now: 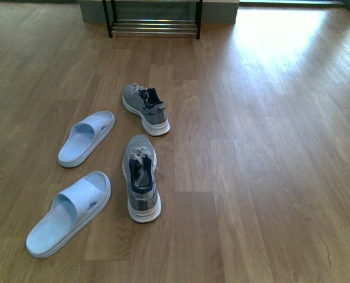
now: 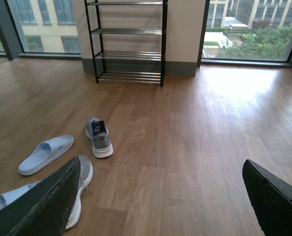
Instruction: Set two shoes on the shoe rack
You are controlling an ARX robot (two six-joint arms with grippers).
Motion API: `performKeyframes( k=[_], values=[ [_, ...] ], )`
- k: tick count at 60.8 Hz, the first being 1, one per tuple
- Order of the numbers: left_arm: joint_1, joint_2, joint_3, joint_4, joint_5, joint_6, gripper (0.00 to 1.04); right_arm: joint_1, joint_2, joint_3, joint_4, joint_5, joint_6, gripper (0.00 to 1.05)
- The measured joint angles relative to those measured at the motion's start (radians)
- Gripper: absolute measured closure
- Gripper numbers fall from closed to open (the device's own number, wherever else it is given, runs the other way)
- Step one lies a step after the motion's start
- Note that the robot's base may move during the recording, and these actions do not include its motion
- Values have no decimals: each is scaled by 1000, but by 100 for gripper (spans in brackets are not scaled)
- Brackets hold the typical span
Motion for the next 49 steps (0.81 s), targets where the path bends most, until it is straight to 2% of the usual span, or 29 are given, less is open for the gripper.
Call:
performKeyframes(
  k=[49],
  values=[
    [0, 0, 0, 0, 0, 0, 9, 0, 0, 0, 0, 0, 0, 9]
  ],
)
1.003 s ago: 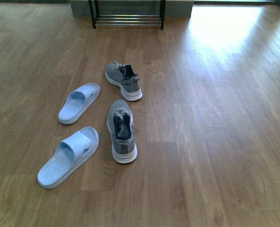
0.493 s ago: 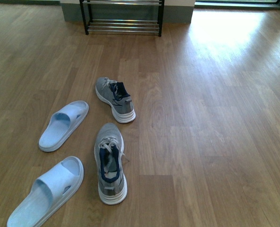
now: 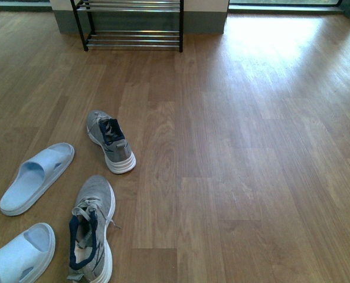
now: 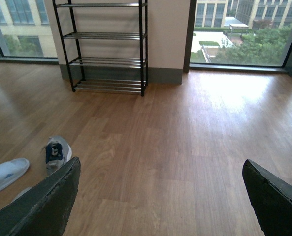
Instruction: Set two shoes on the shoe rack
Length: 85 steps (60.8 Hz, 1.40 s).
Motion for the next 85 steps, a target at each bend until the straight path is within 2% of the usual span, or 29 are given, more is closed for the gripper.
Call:
performKeyframes(
  k=[13, 15, 19, 21, 26, 31, 40, 47, 62, 70, 85],
  values=[
    [0, 0, 0, 0, 0, 0, 9, 0, 0, 0, 0, -2, 0, 9],
    [-11, 15, 7, -24, -42, -20, 9, 0, 0, 0, 0, -3, 0, 9],
    [-79, 146, 100, -253, -270, -212, 9, 0, 0, 0, 0, -1, 0, 9],
    [-74, 218, 132, -329, -301, -314, 9, 0, 0, 0, 0, -2, 0, 9],
    [-19, 407, 170, -366, -248, -570, 9, 0, 0, 0, 0, -3, 0, 9],
    [4, 596, 217, -267, -177, -635, 9, 0, 0, 0, 0, -3, 0, 9],
    [17, 942, 318, -88, -136, -579, 9, 0, 0, 0, 0, -3, 0, 9],
    [-27, 1232, 401, 1, -125, -512, 9, 0, 0, 0, 0, -3, 0, 9],
    [-150, 1627, 562, 105, -113, -422, 9, 0, 0, 0, 0, -3, 0, 9],
    [-166, 1840, 646, 132, -109, -391, 9, 0, 0, 0, 0, -3, 0, 9],
    [-165, 2177, 795, 187, -33, -391, 9, 0, 0, 0, 0, -3, 0, 9]
  ],
)
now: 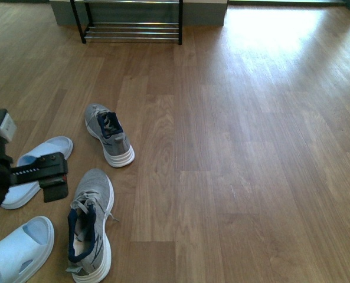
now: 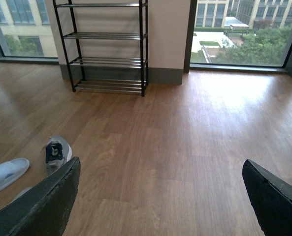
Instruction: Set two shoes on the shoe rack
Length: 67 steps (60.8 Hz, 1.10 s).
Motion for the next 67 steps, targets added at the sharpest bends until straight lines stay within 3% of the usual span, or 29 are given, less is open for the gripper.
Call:
performKeyframes(
  k=[17, 47, 67],
  values=[
    [0, 217, 62, -3, -35, 5, 9, 0, 0, 0, 0, 0, 0, 9],
    [14, 349, 198, -59, -124, 91, 9, 0, 0, 0, 0, 0, 0, 9],
    [19, 461, 304, -6, -117, 147, 9, 0, 0, 0, 0, 0, 0, 9]
  ],
)
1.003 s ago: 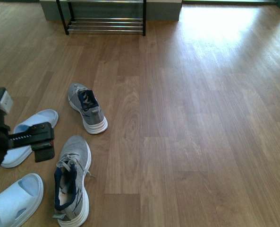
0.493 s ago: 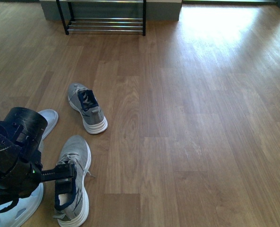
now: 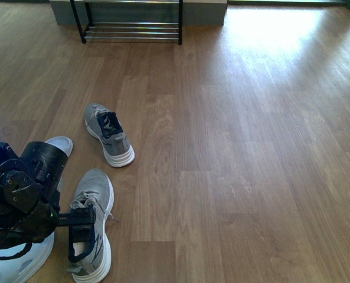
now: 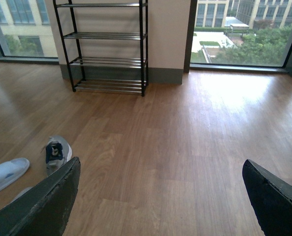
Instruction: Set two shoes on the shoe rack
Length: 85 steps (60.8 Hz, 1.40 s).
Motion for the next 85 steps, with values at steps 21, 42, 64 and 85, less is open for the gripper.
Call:
performKeyframes(
  k=[21, 42, 64, 85],
  values=[
    [9, 84, 78, 45, -45, 71, 20, 0, 0, 0, 0, 0, 0, 9],
    [15, 116, 98, 76, -34, 100, 77, 0, 0, 0, 0, 0, 0, 9],
    [17, 106, 76, 103, -83, 121, 103, 0, 0, 0, 0, 0, 0, 9],
    [24, -389, -258, 158, -177, 89, 103, 0, 0, 0, 0, 0, 0, 9]
  ],
)
